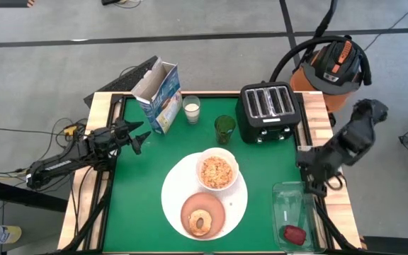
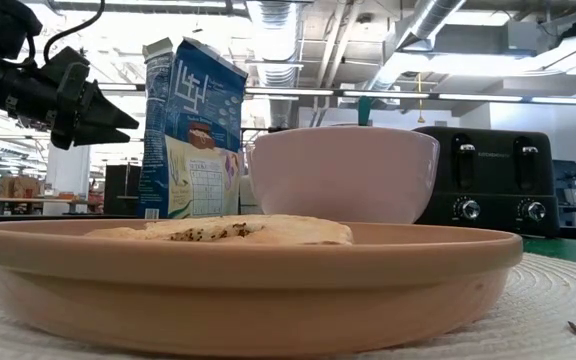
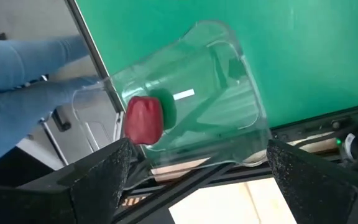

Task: Arrange a breakfast setting
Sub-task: Put the apple from the bin into the orange plate

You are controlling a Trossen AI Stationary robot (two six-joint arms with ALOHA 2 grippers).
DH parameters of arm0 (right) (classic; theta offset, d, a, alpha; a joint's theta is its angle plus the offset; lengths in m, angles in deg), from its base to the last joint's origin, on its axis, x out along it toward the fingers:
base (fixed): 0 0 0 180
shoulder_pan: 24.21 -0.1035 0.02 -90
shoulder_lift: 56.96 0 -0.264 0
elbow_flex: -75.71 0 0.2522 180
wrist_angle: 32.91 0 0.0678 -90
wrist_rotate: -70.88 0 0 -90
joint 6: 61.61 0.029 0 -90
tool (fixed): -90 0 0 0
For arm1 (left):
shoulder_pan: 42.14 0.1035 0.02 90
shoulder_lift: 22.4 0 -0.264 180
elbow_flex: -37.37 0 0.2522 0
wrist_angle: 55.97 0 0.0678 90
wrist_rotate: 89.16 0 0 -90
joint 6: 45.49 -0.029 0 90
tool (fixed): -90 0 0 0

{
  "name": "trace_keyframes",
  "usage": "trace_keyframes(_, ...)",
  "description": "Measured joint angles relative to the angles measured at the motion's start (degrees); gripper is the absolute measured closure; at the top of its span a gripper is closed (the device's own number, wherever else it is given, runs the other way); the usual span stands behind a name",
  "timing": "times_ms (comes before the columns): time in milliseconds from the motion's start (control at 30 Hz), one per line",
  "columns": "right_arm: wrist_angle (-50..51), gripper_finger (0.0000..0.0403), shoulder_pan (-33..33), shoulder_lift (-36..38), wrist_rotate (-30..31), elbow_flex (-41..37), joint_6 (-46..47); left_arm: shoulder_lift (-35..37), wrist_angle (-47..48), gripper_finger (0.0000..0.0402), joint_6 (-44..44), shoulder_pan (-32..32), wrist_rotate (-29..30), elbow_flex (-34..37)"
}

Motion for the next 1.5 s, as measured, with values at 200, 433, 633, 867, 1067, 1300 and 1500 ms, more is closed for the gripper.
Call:
trace_keyframes(200, -5.52, 0.0005, -10.90, -2.92, 3.06, -4.28, 10.86, 0.00, 0.00, 0.0113, 0.00, -0.02, 0.00, 0.00)
trace_keyframes(433, -11.77, 0.0008, -18.02, -10.34, 3.19, -7.57, 16.24, 0.00, 0.00, 0.0113, 0.00, -0.02, 0.00, 0.00)
trace_keyframes(633, -17.91, 0.0009, -19.19, -16.75, 3.21, -7.60, 16.02, 0.00, 0.00, 0.0113, 0.00, -0.02, 0.00, 0.02)
trace_keyframes(867, -21.42, 0.0009, -19.45, -22.43, 2.99, -7.60, 15.79, 0.00, 0.00, 0.0113, 0.00, -0.02, 0.00, 0.02)
trace_keyframes(1067, -26.66, 0.0009, -19.75, -27.73, 2.72, -7.57, 15.79, 0.00, 0.00, 0.0113, 0.00, -0.02, -0.01, 0.02)
trace_keyframes(1300, -29.73, 0.0009, -20.57, -33.59, 1.92, -7.57, 15.76, 0.00, 0.00, 0.0113, 0.00, -0.02, 0.00, 0.02)
trace_keyframes(1500, -32.13, 0.0009, -20.88, -36.69, 0.99, -7.57, 15.79, 0.00, 0.02, 0.0113, 0.00, -0.02, 0.00, 0.02)
